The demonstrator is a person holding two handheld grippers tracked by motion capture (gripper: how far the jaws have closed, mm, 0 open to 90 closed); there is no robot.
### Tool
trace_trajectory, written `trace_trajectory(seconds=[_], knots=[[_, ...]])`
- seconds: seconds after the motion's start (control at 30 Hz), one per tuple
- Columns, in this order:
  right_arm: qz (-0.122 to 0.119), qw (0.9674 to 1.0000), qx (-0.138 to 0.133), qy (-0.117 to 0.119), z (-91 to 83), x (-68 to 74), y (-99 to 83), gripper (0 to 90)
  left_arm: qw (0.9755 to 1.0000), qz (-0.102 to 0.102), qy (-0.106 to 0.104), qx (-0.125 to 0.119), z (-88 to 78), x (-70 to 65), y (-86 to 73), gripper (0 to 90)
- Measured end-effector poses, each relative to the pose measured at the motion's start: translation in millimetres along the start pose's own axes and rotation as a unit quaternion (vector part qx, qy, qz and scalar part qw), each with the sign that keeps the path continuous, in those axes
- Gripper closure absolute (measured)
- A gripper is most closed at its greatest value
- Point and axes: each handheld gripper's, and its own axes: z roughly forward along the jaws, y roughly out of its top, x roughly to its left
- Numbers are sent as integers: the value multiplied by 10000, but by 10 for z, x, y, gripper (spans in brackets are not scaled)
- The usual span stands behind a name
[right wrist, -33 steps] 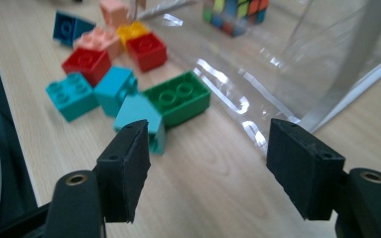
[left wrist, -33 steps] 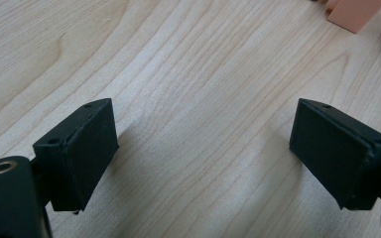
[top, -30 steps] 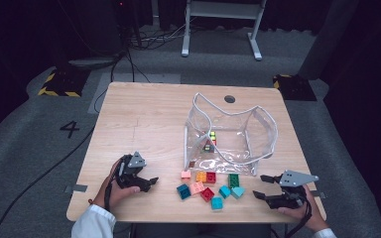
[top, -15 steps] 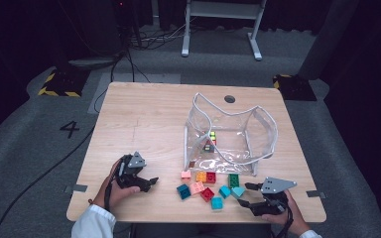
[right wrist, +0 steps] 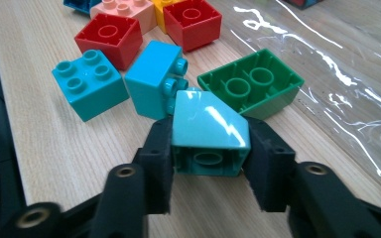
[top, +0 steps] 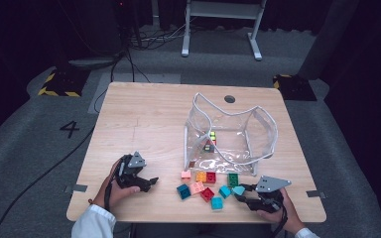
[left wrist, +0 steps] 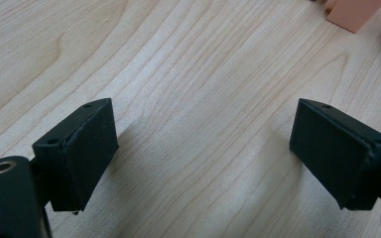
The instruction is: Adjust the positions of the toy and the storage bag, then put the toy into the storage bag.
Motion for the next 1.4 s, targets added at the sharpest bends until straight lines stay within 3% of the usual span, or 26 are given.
trace_trajectory(seconds=[0.3, 0.53, 0.87, 1.03, 1.4], knots=[[-4, 10000, -34, 59, -112, -61, -62, 584, 10000, 0, 0, 1, 0, 0, 0, 115], [39, 10000, -41, -36, -253, -166, -127, 585, 10000, 2, -3, -1, 1, 1, 0, 115], [351, 9982, -206, -449, -458, -401, -197, 585, 10000, 9, -15, 10, 2, 3, 2, 112], [401, 9972, -166, -617, -538, -474, -222, 585, 10000, 4, -10, 9, 2, 2, 2, 112], [637, 9921, -391, -1009, -759, -729, -236, 585, 10000, 3, -10, 8, 2, 2, 2, 112]])
